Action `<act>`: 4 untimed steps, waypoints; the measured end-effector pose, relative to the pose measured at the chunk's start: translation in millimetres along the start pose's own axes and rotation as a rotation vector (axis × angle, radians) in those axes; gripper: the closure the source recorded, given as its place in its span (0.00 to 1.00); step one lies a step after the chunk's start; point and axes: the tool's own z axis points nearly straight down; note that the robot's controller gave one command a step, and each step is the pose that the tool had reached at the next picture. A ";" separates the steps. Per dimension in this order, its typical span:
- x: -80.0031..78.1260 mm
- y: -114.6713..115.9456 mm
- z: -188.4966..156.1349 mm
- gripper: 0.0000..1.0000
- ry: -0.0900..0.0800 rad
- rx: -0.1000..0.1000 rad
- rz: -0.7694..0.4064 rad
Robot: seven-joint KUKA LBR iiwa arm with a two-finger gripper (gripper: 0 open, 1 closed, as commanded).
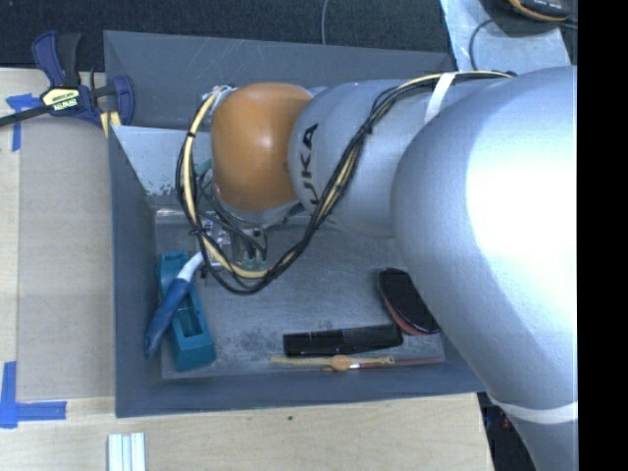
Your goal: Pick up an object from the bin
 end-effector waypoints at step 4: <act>25.0 5.4 26.0 0.00 -0.001 0.013 -0.686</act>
Offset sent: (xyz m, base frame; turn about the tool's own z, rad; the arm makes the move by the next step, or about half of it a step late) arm 0.0000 0.0000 0.0000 0.0000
